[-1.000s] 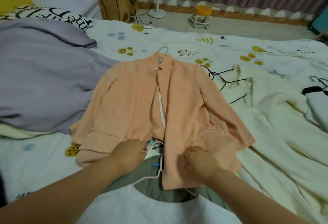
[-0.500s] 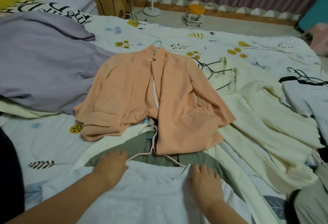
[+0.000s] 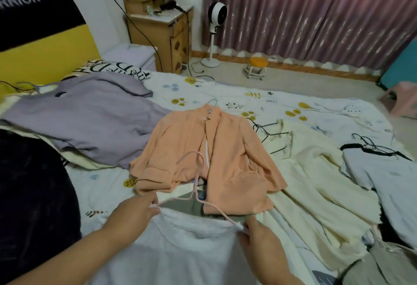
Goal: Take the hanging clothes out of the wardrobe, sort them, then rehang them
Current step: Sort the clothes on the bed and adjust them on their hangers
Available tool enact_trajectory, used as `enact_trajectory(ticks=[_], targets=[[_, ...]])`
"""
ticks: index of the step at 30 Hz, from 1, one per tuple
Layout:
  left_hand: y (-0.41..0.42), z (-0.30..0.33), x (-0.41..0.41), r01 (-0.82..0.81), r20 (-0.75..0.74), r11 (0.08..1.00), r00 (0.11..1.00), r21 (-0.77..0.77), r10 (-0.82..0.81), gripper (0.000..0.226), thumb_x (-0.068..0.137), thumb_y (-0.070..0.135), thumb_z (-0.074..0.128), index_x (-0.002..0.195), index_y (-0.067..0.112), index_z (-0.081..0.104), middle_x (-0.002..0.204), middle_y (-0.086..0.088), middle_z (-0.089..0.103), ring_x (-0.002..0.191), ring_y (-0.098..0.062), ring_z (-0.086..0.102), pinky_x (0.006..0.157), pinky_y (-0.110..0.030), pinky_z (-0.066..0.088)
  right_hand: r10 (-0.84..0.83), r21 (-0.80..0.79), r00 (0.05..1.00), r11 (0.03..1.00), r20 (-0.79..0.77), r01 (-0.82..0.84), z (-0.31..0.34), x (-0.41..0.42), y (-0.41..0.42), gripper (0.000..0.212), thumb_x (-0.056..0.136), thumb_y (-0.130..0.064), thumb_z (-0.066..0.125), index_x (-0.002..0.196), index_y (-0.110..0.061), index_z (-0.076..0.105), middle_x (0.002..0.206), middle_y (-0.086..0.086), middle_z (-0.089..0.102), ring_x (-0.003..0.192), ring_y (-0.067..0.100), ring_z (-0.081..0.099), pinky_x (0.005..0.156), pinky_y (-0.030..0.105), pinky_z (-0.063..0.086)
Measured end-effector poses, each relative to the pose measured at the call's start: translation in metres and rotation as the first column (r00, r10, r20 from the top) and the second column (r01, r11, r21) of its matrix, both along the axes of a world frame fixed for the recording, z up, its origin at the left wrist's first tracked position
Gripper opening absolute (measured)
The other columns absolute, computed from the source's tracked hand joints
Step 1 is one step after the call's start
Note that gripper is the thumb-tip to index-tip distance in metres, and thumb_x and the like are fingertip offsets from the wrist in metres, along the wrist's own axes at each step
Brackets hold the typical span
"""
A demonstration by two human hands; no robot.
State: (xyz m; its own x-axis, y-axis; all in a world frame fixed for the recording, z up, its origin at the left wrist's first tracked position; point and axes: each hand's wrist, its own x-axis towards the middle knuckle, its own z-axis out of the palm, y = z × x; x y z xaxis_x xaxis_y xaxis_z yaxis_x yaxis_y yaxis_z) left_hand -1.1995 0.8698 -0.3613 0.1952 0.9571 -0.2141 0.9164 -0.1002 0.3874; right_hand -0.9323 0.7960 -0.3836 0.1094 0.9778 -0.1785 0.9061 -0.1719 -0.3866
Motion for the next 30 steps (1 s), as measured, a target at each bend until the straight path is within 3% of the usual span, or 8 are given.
enact_trajectory(ticks=[4, 6, 8, 12, 17, 19, 22, 30], targets=[[-0.022, 0.065, -0.010, 0.000, 0.033, 0.998, 0.999, 0.058, -0.002, 0.009, 0.091, 0.034, 0.053, 0.096, 0.032, 0.047, 0.088, 0.007, 0.056, 0.082, -0.012, 0.050, 0.069, -0.024, 0.038, 0.085, 0.027, 0.994, 0.996, -0.074, -0.083, 0.069, -0.002, -0.006, 0.027, 0.085, -0.035, 0.051, 0.081, -0.037, 0.024, 0.078, -0.008, 0.040, 0.072, 0.010, 0.049, 0.063, 0.027, 0.027], [-0.036, 0.094, -0.018, 0.015, 0.021, 0.995, 1.000, 0.103, -0.017, 0.010, 0.090, 0.035, 0.054, 0.091, 0.035, 0.044, 0.078, 0.010, 0.054, 0.073, -0.006, 0.049, 0.063, -0.017, 0.036, 0.119, 0.013, 0.990, 0.993, -0.069, -0.118, 0.102, -0.005, -0.010, 0.013, 0.077, -0.043, 0.043, 0.075, -0.035, 0.032, 0.070, -0.008, 0.032, 0.058, 0.000, 0.034, 0.058, 0.022, 0.030], [-0.054, 0.122, -0.027, 0.002, -0.008, 0.992, 1.000, 0.125, -0.001, 0.015, 0.090, 0.035, 0.054, 0.085, 0.038, 0.040, 0.067, 0.012, 0.046, 0.066, -0.003, 0.043, 0.055, -0.013, 0.031, 0.161, 0.000, 0.984, 0.987, -0.080, -0.161, 0.130, -0.010, -0.017, 0.014, 0.083, -0.039, 0.046, 0.070, -0.042, 0.044, 0.068, -0.008, 0.033, 0.058, -0.002, 0.031, 0.057, 0.016, 0.032], [-0.079, 0.168, -0.048, -0.068, -0.015, 0.987, 0.997, 0.145, 0.071, 0.030, 0.088, 0.038, 0.055, 0.065, 0.036, 0.037, 0.068, 0.010, 0.050, 0.077, -0.012, 0.053, 0.063, -0.025, 0.036, 0.176, 0.128, 0.973, 0.979, -0.150, -0.158, 0.172, -0.021, -0.031, 0.034, 0.080, -0.024, 0.062, 0.070, -0.039, 0.033, 0.072, -0.012, 0.045, 0.068, 0.002, 0.044, 0.061, 0.014, 0.036], [-0.098, 0.238, -0.064, -0.123, 0.005, 0.925, 0.992, 0.359, 0.130, 0.029, 0.086, 0.039, 0.053, 0.064, 0.022, 0.045, 0.073, -0.003, 0.061, 0.083, -0.024, 0.058, 0.060, -0.032, 0.027, 0.263, 0.308, 0.960, 0.925, -0.099, -0.222, 0.242, -0.036, -0.033, 0.018, 0.085, -0.030, 0.062, 0.077, -0.039, 0.050, 0.066, -0.017, 0.046, 0.076, 0.010, 0.045, 0.058, 0.017, 0.032], [-0.104, 0.267, -0.069, -0.143, 0.031, 0.897, 0.989, 0.419, 0.144, 0.033, 0.088, 0.029, 0.059, 0.062, 0.019, 0.040, 0.061, -0.001, 0.051, 0.076, -0.027, 0.056, 0.057, -0.034, 0.023, 0.291, 0.358, 0.954, 0.901, -0.076, -0.247, 0.272, -0.042, -0.033, 0.020, 0.086, -0.035, 0.061, 0.071, -0.040, 0.049, 0.064, -0.016, 0.048, 0.075, 0.010, 0.046, 0.055, 0.015, 0.030], [-0.112, 0.304, -0.077, -0.184, 0.083, 0.847, 0.983, 0.498, 0.164, 0.036, 0.088, 0.025, 0.060, 0.060, 0.019, 0.038, 0.057, 0.005, 0.042, 0.063, -0.019, 0.044, 0.052, -0.028, 0.025, 0.316, 0.449, 0.947, 0.856, -0.061, -0.257, 0.312, -0.050, -0.030, 0.020, 0.086, -0.037, 0.062, 0.069, -0.033, 0.053, 0.065, -0.012, 0.051, 0.077, 0.015, 0.051, 0.060, 0.029, 0.034], [-0.122, 0.382, -0.101, -0.258, 0.151, 0.748, 0.966, 0.611, 0.210, 0.037, 0.090, 0.036, 0.055, 0.061, 0.013, 0.052, 0.056, -0.002, 0.046, 0.058, -0.020, 0.043, 0.056, -0.033, 0.031, 0.338, 0.739, 0.934, 0.657, -0.115, -0.147, 0.386, -0.064, -0.014, 0.017, 0.087, -0.023, 0.063, 0.078, -0.010, 0.066, 0.061, 0.001, 0.054, 0.067, 0.027, 0.052, 0.059, 0.036, 0.036]])
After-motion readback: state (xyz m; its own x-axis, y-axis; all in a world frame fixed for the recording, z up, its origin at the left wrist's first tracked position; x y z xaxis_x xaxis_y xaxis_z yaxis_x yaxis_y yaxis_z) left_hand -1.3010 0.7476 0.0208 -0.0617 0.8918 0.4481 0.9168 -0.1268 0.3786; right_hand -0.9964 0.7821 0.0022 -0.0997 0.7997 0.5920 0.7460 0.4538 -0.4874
